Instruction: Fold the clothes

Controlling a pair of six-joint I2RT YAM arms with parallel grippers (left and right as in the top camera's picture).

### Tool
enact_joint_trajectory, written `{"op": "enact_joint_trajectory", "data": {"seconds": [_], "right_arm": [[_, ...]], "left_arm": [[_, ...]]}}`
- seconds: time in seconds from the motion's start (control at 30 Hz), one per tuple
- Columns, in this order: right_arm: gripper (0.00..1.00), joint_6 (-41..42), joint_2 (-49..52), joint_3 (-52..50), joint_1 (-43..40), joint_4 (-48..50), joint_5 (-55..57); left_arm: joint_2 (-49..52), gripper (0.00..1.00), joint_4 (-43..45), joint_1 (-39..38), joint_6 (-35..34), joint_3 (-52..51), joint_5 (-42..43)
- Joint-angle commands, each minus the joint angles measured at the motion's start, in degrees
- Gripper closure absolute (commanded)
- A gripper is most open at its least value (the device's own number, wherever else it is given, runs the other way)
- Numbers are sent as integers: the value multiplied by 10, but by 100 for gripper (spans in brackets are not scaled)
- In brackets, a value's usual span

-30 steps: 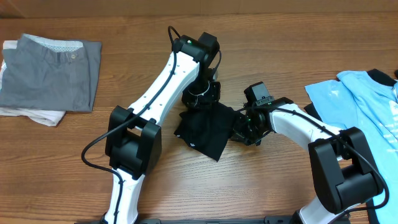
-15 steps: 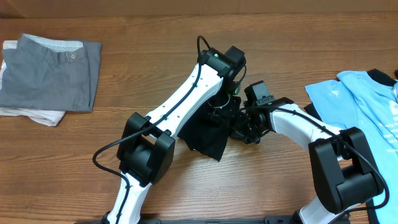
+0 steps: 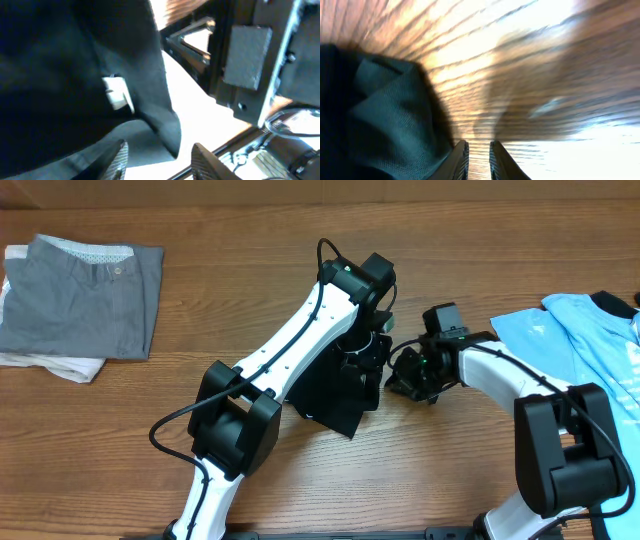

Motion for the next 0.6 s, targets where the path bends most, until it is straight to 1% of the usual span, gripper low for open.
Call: {"op": "enact_joint_trajectory", "data": {"seconds": [0.0, 0.2, 0.27, 0.33, 0.37, 0.4, 0.43, 0.47, 0.5, 0.57], "right_arm": [[82, -18, 0, 5, -13, 0, -6], [83, -32, 0, 16, -66, -13, -7], [87, -50, 0, 35, -97, -41, -7], [87, -72, 0, 56, -122, -75, -8], [87, -92, 0, 71, -134, -97, -11], [85, -128, 0, 90, -146, -122, -25], [82, -170, 0, 109, -155, -146, -46], [79, -209, 0, 125, -159, -170, -65], [76, -246, 0, 146, -162, -201, -78], [74, -276, 0, 188, -161, -257, -76]], "left_arm": [[-16, 51, 4, -4, 41, 14, 64], [-20, 52, -5, -4, 61, 58, 71], [-24, 52, -9, -2, 60, 91, 54], [-28, 51, -16, 4, 49, 124, 16], [-29, 48, -23, 9, 32, 141, -15], [-30, 35, -33, 15, 14, 159, -46], [-30, 14, -45, 23, -3, 176, -78], [-30, 8, -54, 30, -11, 184, -96], [-30, 6, -63, 40, -16, 192, -112], [-30, 0, -74, 65, -16, 197, -124]]}}
